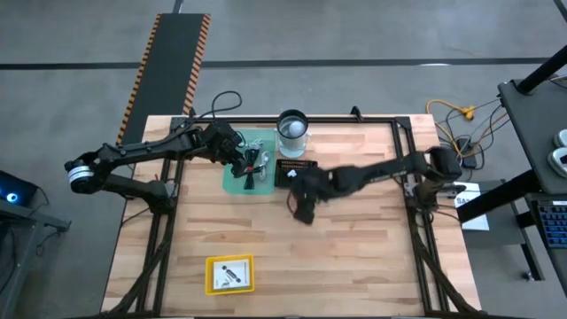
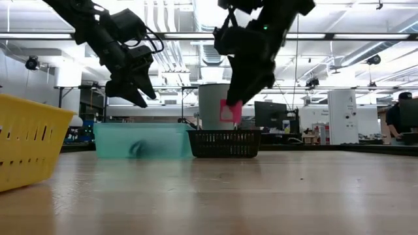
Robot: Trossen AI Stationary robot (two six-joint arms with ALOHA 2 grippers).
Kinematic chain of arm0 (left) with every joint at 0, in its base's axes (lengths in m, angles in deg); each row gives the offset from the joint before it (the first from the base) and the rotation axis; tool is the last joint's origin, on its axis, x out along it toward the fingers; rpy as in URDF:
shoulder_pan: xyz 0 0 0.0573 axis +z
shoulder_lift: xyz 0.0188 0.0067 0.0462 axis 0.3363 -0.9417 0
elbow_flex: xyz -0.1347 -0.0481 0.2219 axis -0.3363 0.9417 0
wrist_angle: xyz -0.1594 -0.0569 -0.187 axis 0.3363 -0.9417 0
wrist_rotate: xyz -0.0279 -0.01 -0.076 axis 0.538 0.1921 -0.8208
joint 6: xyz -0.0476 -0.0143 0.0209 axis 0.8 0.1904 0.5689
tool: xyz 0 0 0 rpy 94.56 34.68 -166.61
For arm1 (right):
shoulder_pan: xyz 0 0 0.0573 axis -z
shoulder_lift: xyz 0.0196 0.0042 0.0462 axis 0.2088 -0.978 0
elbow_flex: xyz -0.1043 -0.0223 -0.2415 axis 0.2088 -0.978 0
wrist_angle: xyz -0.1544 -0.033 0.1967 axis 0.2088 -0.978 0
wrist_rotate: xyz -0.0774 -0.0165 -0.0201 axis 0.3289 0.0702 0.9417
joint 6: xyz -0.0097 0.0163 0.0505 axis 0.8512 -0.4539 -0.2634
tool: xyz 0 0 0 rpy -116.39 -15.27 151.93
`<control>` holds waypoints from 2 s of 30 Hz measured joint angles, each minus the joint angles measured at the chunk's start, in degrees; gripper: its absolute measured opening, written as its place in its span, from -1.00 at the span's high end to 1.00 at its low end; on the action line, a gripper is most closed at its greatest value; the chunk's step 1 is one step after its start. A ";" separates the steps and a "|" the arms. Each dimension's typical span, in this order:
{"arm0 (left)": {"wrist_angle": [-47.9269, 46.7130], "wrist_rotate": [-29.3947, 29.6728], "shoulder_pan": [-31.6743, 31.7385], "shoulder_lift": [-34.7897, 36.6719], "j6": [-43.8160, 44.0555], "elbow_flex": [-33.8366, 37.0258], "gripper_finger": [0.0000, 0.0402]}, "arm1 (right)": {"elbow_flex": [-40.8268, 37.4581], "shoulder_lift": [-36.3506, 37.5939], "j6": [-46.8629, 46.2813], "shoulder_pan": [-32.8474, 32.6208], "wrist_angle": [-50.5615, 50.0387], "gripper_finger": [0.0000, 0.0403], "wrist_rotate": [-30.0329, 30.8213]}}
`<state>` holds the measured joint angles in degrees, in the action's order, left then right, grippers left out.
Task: Pick and place items into bin
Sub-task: Put the pink charger adapter into the black bin, then return to Home Position
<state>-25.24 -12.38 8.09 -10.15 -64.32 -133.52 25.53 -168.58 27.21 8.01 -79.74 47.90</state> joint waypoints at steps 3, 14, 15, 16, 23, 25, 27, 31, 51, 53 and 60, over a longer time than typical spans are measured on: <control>-0.08 -0.01 0.00 0.00 0.00 -0.02 -0.22 | 0.04 2.15 1.81 3.94 0.06 0.30 -0.18; -0.03 0.01 0.00 0.66 0.02 -0.09 -0.22 | 0.09 6.31 4.52 12.96 -0.20 0.29 -2.60; -0.03 -0.01 0.00 0.66 0.02 -0.09 -0.22 | 0.09 6.31 4.60 13.11 -0.20 0.27 -4.02; -0.03 0.01 0.00 0.66 0.02 -0.09 -0.22 | 0.09 6.21 4.64 13.19 -0.18 0.25 -5.13; -0.01 -0.01 0.00 0.66 0.02 -0.09 -0.22 | 0.09 5.89 4.96 13.38 -0.16 -0.05 -4.77; 0.03 -0.01 0.00 0.68 0.02 -0.09 -0.22 | 0.09 5.89 5.06 13.36 -0.16 -0.12 -4.80; 0.02 0.01 0.00 0.68 0.02 -0.09 -0.22 | 0.09 5.89 5.03 13.32 -0.13 -0.17 -4.84; 0.68 0.77 0.00 1.42 0.03 -0.05 -0.22 | 0.09 6.40 5.13 13.32 -0.13 -0.19 -5.09; 24.28 -6.82 -6.69 28.21 -7.50 0.60 0.05 | -2.60 17.45 15.30 10.59 45.71 0.40 -27.36; 24.07 -6.95 -8.90 29.43 -7.41 1.20 0.23 | -3.28 18.29 16.47 10.15 44.64 0.48 -27.32; 30.17 -6.58 -15.48 30.68 -1.40 6.49 0.94 | -6.78 20.91 16.75 9.94 44.18 0.78 -27.23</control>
<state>4.93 -18.96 -7.38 20.52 -65.73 -127.03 18.76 -147.67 43.95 17.94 -35.57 20.67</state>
